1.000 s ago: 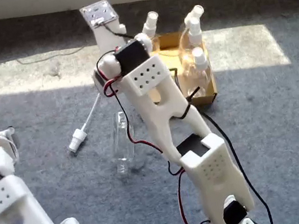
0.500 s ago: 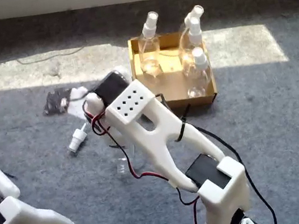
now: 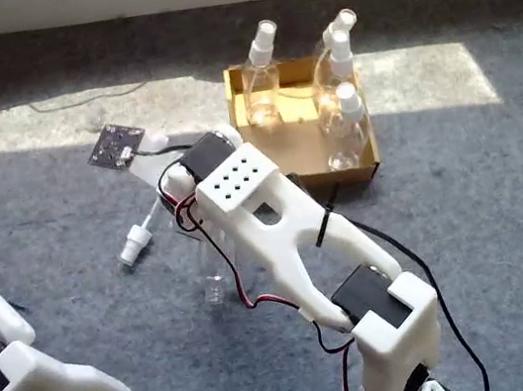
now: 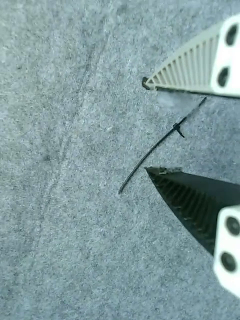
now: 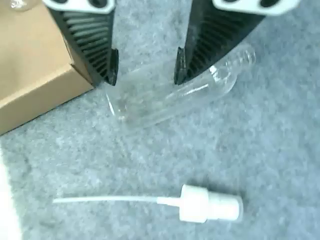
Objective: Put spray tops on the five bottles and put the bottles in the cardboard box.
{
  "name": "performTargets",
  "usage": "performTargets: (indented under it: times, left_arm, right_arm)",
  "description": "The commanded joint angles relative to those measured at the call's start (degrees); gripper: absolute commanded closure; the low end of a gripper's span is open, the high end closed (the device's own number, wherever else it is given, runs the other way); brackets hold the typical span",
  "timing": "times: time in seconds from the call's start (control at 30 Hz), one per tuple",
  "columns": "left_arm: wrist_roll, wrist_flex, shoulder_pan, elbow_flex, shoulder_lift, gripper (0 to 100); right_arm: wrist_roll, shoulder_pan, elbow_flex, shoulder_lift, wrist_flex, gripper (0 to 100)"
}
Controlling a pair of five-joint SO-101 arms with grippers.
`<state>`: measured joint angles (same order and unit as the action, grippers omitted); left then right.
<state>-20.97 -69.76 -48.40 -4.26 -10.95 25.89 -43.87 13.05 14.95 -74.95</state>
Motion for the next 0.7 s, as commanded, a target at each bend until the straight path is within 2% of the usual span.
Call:
performTargets:
  times: [0.0, 0.13, 0.33, 0.43, 0.67]
  left_arm:
    - [-0.09, -0.44, 1.45, -2.77, 0.75, 77]
    - [-0.18, -0.18, 1.45, -2.77, 0.75, 77]
    - [-0.18, -0.44, 1.89, -2.77, 0.66, 77]
    - [-0.18, -0.18, 1.54, -2.77, 0.66, 77]
    - [-0.18, -0.09, 1.45, -2.77, 0.66, 77]
  right_arm:
    - [2.29, 0.48, -0.48, -4.00, 4.00, 84.6]
    - [4.22, 0.75, -0.92, -3.38, 7.43, 84.6]
    - [-4.04, 3.74, -2.24, 0.66, 20.79, 84.6]
    - [-4.57, 4.53, -3.74, 4.35, 26.07, 84.6]
    - [-4.66, 4.88, -5.49, 7.08, 24.92, 84.7]
